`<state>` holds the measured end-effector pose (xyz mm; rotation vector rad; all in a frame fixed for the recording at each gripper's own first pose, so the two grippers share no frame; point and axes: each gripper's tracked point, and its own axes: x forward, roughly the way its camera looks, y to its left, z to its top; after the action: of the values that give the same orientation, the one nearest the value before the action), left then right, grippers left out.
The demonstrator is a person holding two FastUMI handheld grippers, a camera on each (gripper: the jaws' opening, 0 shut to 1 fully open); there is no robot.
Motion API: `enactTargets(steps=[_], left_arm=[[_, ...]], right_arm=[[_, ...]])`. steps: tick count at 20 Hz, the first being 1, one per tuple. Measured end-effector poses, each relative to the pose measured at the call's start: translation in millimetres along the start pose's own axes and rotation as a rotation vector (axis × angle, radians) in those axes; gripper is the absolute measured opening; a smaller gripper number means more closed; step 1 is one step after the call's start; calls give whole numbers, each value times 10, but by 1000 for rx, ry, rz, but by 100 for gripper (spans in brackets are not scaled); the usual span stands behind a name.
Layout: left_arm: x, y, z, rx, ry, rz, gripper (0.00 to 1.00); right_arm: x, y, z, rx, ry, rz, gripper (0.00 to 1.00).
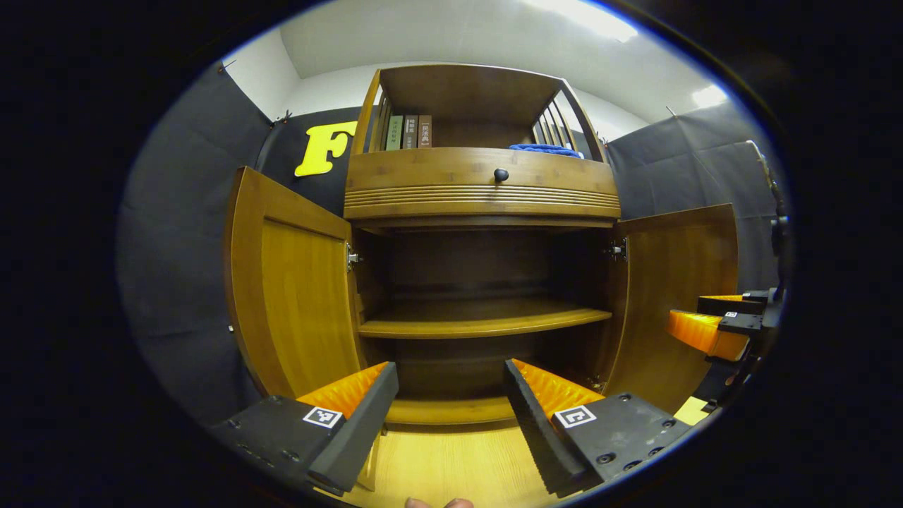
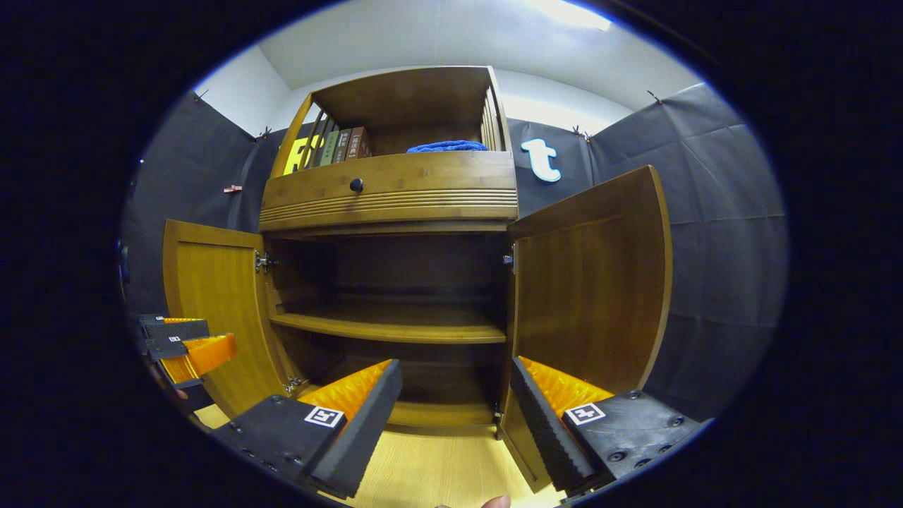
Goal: Open the right door of the double-door shoe cabinet with the right hand, and open the left door with the left hand.
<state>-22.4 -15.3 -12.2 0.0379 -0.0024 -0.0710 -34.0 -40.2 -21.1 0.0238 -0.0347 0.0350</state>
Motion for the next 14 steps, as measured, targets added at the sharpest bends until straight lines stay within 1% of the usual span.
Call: enactTargets(steps=[2, 3, 4, 5, 6, 7, 8, 9, 13, 14], left_arm=[[6, 1, 1, -2, 0, 1, 93], [5, 1, -2, -3, 1, 2, 90], [6, 4, -4, -3, 2, 2, 90], [4, 5, -8, -3, 2, 3, 93], [10, 4, -4, -2, 2, 2, 90], [0, 5, -14, -2, 3, 3, 93], [9, 6, -11, -3, 3, 2, 90], [9, 7, -17, -4, 4, 3, 93], [9, 8, -12, -5, 2, 4, 93], [7, 11, -16, -5, 2, 5, 93]], right_arm=[[-2, 2, 3, -1, -1, 0, 100], [5, 1, 1, -1, 0, 0, 100], [6, -4, -1, 0, 0, 0, 100], [0, -6, -6, 2, 1, -1, 100], [-1, -8, -10, 2, 1, -1, 100], [6, -14, -13, 1, 1, -3, 100], [8, -17, -7, 1, 2, -3, 100], [6, -18, -14, 1, 3, -3, 100], [12, -8, -6, 1, 1, -3, 100], [13, -8, -3, 0, 1, -3, 95]])
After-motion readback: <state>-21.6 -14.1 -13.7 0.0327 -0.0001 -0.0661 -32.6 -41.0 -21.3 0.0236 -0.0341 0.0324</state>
